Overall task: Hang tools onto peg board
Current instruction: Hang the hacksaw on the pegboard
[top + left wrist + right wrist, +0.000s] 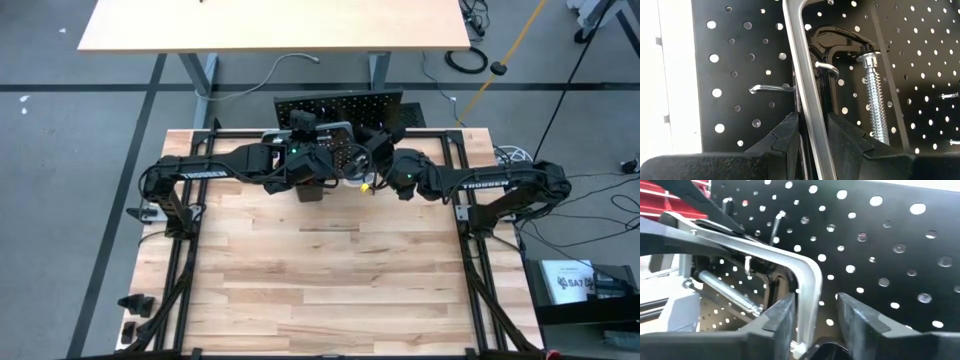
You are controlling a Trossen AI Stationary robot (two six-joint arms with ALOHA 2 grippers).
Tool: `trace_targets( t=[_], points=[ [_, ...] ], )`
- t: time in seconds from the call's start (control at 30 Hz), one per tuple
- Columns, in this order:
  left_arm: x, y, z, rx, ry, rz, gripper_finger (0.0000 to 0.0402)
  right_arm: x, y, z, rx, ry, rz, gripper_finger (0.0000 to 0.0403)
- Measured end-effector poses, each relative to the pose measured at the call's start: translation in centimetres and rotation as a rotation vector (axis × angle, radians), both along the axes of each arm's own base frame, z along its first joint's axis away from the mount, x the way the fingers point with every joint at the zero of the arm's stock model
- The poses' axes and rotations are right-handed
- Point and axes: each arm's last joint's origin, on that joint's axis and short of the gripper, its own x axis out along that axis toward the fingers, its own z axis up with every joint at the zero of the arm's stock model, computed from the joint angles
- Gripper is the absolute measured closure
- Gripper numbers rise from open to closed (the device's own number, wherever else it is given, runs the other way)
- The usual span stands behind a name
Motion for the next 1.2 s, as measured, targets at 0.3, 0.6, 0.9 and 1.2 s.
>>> trace_targets(
  t=[0.3, 0.6, 0.9, 1.2],
  points=[
    [0.0, 0.0, 0.0, 0.000, 0.000, -0.001, 0.0303, 0.1, -0.1, -0.1, -0.002, 0.010, 0.050, 0.0297],
    [0.0, -0.3, 0.0, 0.004, 0.008, -0.012, 0.0303, 0.0, -0.7, -0.1, 0.013, -0.007, 0.041, 0.0298],
    [0.0, -0.4, 0.0, 0.004, 0.007, -0.013, 0.0303, 0.0, -1.1, -0.2, 0.021, -0.016, 0.032, 0.0319],
    [0.0, -0.5, -0.1, -0.001, 0.016, -0.022, 0.0303, 0.0, -1.3, -0.6, 0.019, 0.018, 0.001, 0.0391]
  ],
)
